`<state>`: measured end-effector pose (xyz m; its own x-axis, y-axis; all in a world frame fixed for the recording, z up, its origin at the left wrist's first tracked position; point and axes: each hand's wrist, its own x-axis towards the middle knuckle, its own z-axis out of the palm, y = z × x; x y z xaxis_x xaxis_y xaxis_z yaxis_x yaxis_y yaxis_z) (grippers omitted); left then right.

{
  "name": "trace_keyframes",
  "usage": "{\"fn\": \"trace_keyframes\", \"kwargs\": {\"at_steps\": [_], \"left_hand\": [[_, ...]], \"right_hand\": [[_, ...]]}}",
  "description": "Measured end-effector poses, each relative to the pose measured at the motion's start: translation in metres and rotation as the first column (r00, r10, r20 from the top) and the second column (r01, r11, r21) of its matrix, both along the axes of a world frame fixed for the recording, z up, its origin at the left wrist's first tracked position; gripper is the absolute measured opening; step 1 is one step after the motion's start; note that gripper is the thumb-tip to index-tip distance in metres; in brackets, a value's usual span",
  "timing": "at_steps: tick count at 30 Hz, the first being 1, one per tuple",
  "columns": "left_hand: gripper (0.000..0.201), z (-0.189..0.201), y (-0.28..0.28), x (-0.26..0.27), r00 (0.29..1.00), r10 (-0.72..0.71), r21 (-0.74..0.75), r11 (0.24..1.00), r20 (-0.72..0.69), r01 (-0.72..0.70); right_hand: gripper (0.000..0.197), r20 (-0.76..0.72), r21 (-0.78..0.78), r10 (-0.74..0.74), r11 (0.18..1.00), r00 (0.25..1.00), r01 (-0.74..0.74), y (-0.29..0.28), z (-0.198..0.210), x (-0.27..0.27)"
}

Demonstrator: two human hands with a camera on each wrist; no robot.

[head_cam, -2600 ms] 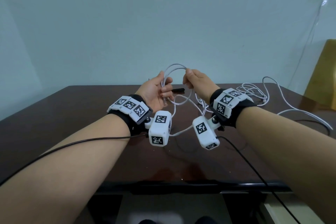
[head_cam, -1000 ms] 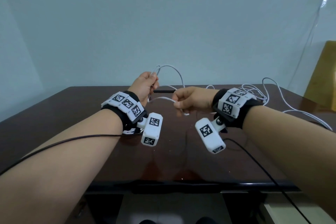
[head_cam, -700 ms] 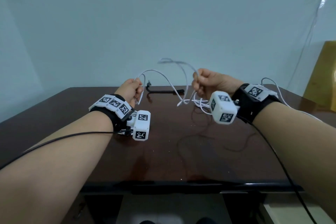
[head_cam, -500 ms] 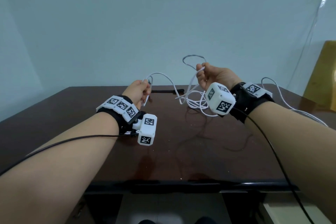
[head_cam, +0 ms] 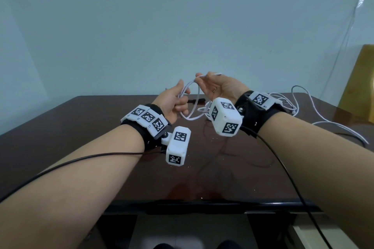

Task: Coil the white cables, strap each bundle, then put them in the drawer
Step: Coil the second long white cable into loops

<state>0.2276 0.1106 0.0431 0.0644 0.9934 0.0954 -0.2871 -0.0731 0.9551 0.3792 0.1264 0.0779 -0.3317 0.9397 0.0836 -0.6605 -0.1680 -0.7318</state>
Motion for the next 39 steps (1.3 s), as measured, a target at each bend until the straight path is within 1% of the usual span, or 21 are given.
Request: {"fn": "trace_keyframes", "kwargs": {"at_steps": [2, 3, 5, 6, 8, 10, 12, 13, 15, 17, 18, 20, 22, 23, 24, 25, 28, 30, 33, 35, 39], "left_hand": [[0.037, 0.001, -0.002, -0.003, 1.000, -0.016, -0.015, 1.000, -0.011, 0.016], [0.038, 0.002, -0.002, -0.005, 1.000, -0.025, -0.017, 1.000, 0.004, 0.025], [0.040, 0.004, -0.002, -0.009, 0.995, -0.047, -0.019, 0.999, 0.084, 0.048], [0.042, 0.006, -0.002, -0.012, 0.990, -0.049, -0.020, 0.998, 0.133, 0.052], [0.043, 0.009, 0.001, -0.016, 0.978, -0.018, -0.016, 1.000, 0.207, 0.021], [0.044, 0.014, 0.005, -0.020, 0.966, 0.051, -0.013, 0.999, 0.253, -0.049], [0.045, 0.016, 0.009, -0.026, 0.952, 0.115, -0.031, 0.993, 0.283, -0.110], [0.045, 0.016, 0.010, -0.029, 0.948, 0.144, -0.047, 0.990, 0.285, -0.136], [0.044, 0.012, 0.011, -0.034, 0.948, 0.198, -0.069, 0.980, 0.250, -0.187], [0.043, 0.007, 0.011, -0.035, 0.954, 0.237, -0.078, 0.971, 0.185, -0.226], [0.042, 0.003, 0.011, -0.035, 0.956, 0.247, -0.079, 0.968, 0.156, -0.237], [0.043, -0.001, 0.011, -0.033, 0.961, 0.256, -0.070, 0.966, 0.102, -0.250], [0.042, -0.004, 0.011, -0.030, 0.966, 0.259, -0.039, 0.965, 0.020, -0.258], [0.042, -0.006, 0.012, -0.027, 0.966, 0.257, -0.019, 0.966, -0.027, -0.258], [0.042, -0.008, 0.012, -0.023, 0.965, 0.253, 0.001, 0.967, -0.066, -0.253], [0.041, -0.010, 0.013, -0.019, 0.965, 0.245, 0.022, 0.970, -0.095, -0.244], [0.044, -0.014, 0.015, -0.008, 0.961, 0.232, 0.056, 0.972, -0.148, -0.226], [0.044, -0.013, 0.017, -0.006, 0.960, 0.240, 0.067, 0.970, -0.143, -0.233], [0.041, -0.012, 0.020, -0.012, 0.949, 0.298, 0.067, 0.954, -0.102, -0.293], [0.039, -0.010, 0.019, -0.019, 0.923, 0.377, 0.035, 0.926, -0.073, -0.375], [0.038, -0.004, 0.014, -0.030, 0.907, 0.419, 0.051, 0.907, -0.037, -0.417]], "right_hand": [[0.013, 0.238, 0.018, -0.085, 0.996, 0.968, 0.083, 0.003, -0.001, 0.002], [0.016, 0.382, 0.064, -0.151, 0.989, 0.912, 0.137, 0.007, -0.002, 0.005], [0.028, 0.611, 0.265, -0.332, 0.941, 0.719, 0.209, 0.014, -0.004, 0.013], [0.032, 0.658, 0.389, -0.423, 0.899, 0.622, 0.200, 0.016, -0.006, 0.016], [0.035, 0.699, 0.577, -0.525, 0.815, 0.486, 0.050, 0.014, -0.011, 0.020], [0.040, 0.767, 0.630, -0.551, 0.744, 0.328, -0.224, 0.011, -0.018, 0.022], [0.039, 0.778, 0.617, -0.606, 0.687, 0.166, -0.385, 0.008, -0.027, 0.025], [0.036, 0.771, 0.615, -0.624, 0.674, 0.130, -0.410, 0.007, -0.030, 0.027], [0.037, 0.769, 0.622, -0.625, 0.684, 0.135, -0.381, 0.007, -0.034, 0.029], [0.043, 0.738, 0.672, -0.657, 0.699, 0.154, -0.245, 0.009, -0.033, 0.029], [0.043, 0.713, 0.700, -0.689, 0.690, 0.128, -0.184, 0.011, -0.031, 0.029], [0.045, 0.660, 0.731, -0.750, 0.655, -0.041, -0.191, 0.015, -0.027, 0.029], [0.043, 0.599, 0.692, -0.766, 0.642, -0.235, -0.329, 0.015, -0.027, 0.028], [0.041, 0.591, 0.652, -0.754, 0.655, -0.286, -0.381, 0.015, -0.029, 0.027], [0.039, 0.609, 0.615, -0.737, 0.673, -0.293, -0.411, 0.014, -0.030, 0.027], [0.037, 0.648, 0.593, -0.717, 0.687, -0.257, -0.421, 0.014, -0.032, 0.027], [0.025, 0.736, 0.618, -0.676, 0.697, -0.044, -0.364, 0.011, -0.037, 0.024], [0.021, 0.708, 0.669, -0.706, 0.678, -0.017, -0.304, 0.010, -0.039, 0.019], [0.027, 0.641, 0.715, -0.752, 0.659, -0.156, -0.234, 0.012, -0.039, 0.017], [0.027, 0.658, 0.668, -0.707, 0.707, -0.257, -0.234, 0.016, -0.040, 0.024], [0.009, 0.617, 0.530, -0.655, 0.756, -0.436, -0.385, 0.023, -0.046, 0.034]]}}
